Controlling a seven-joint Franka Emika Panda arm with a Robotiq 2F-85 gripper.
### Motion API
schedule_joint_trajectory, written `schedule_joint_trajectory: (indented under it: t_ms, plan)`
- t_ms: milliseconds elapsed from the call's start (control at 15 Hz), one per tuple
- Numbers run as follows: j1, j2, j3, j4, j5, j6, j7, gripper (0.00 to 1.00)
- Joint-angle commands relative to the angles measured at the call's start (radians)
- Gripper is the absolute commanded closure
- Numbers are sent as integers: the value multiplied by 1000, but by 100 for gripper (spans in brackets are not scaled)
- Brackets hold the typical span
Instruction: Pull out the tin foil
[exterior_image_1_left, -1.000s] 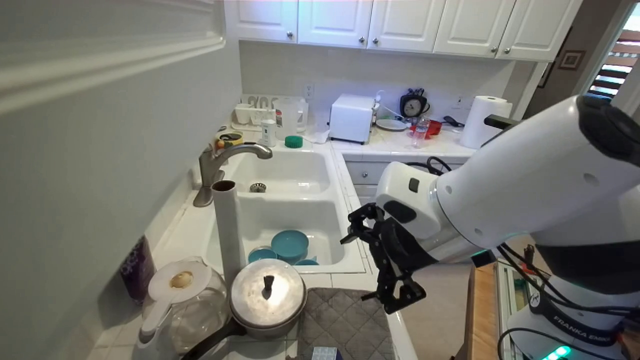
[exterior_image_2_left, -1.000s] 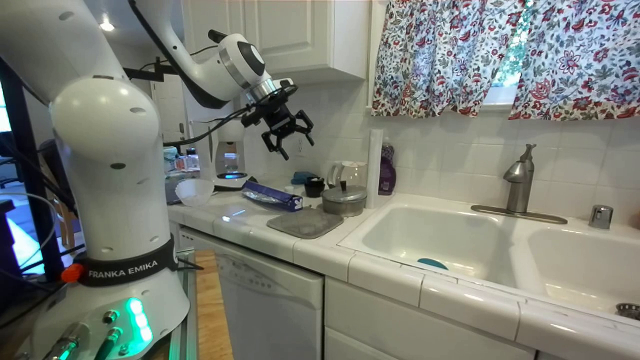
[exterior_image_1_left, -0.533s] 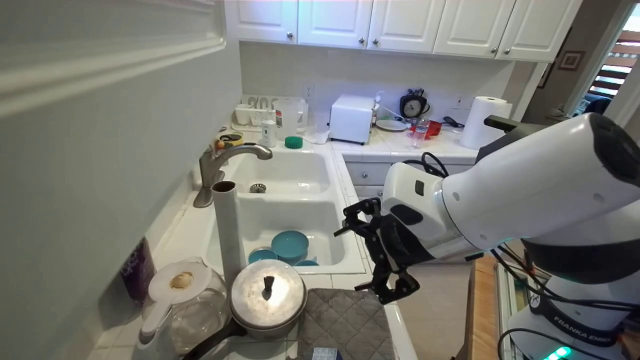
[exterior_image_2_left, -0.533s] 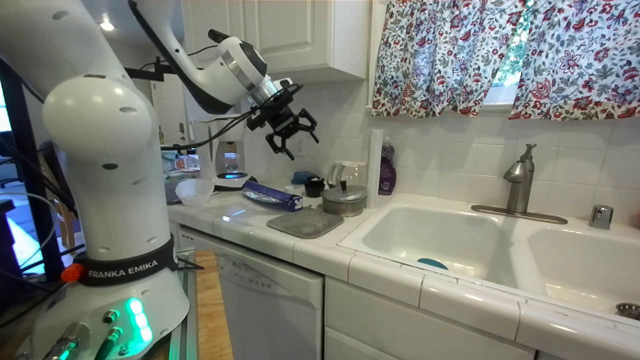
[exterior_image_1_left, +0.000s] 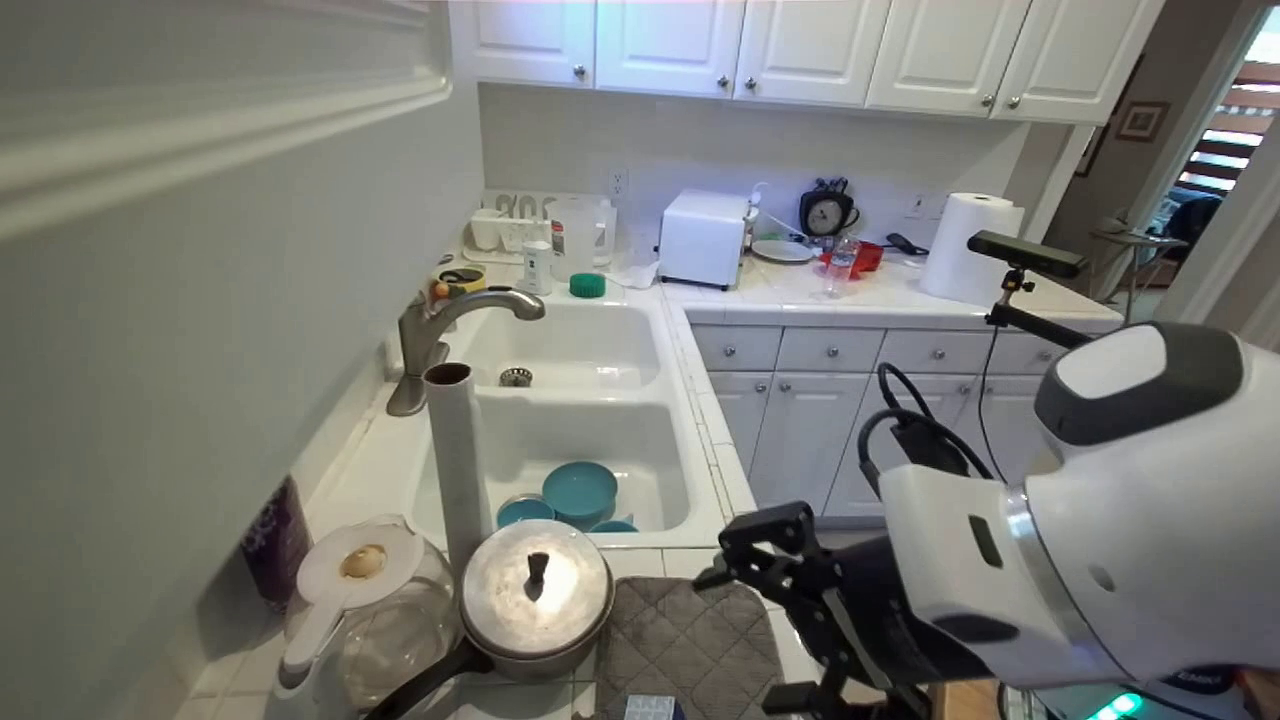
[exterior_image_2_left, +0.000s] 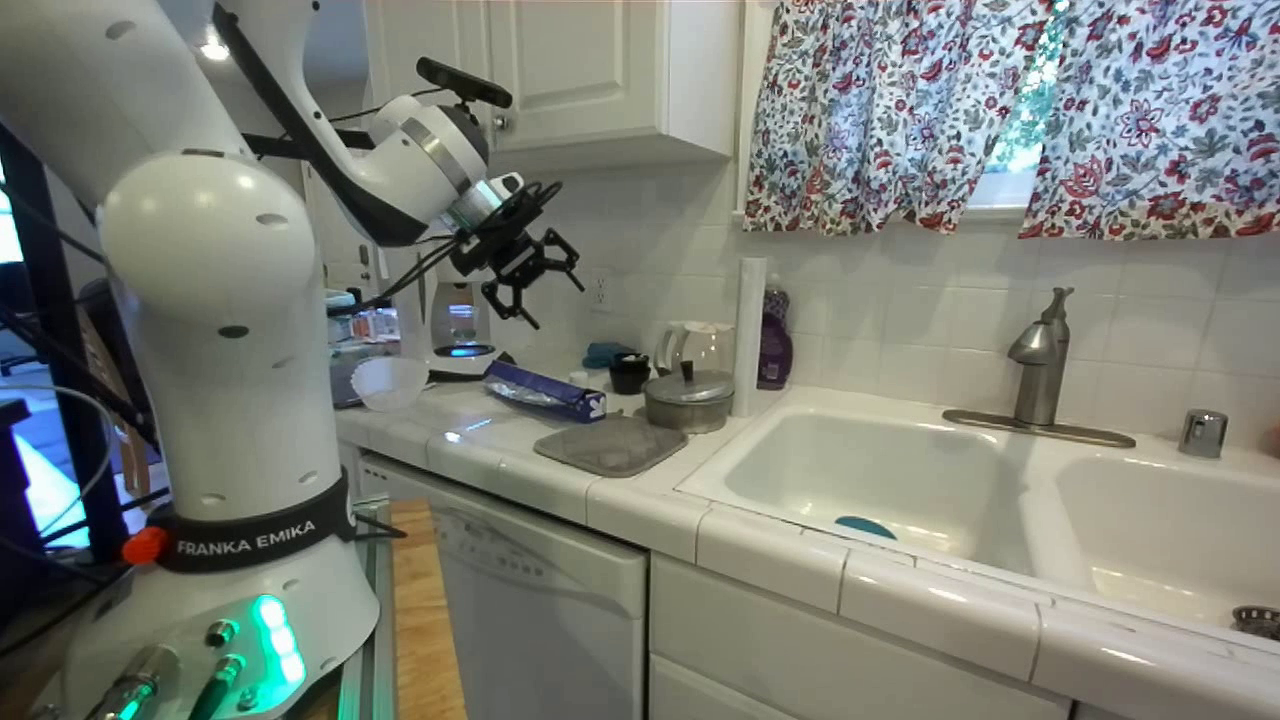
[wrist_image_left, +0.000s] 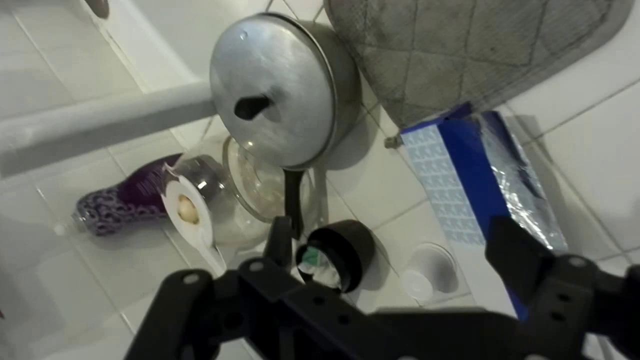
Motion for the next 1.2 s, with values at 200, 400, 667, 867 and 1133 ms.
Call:
schedule_joint_trajectory:
  t_ms: [200, 400, 667, 867, 1133]
  plan:
    - [120, 68, 42, -2, -54, 16, 43, 0]
    - [132, 96, 89, -2, -92, 21, 97, 0]
    - [76, 103, 201, -3, -238, 17, 263, 0]
    - [6, 89, 293, -3, -417, 29, 456, 0]
    - [53, 89, 252, -3, -323, 3, 367, 0]
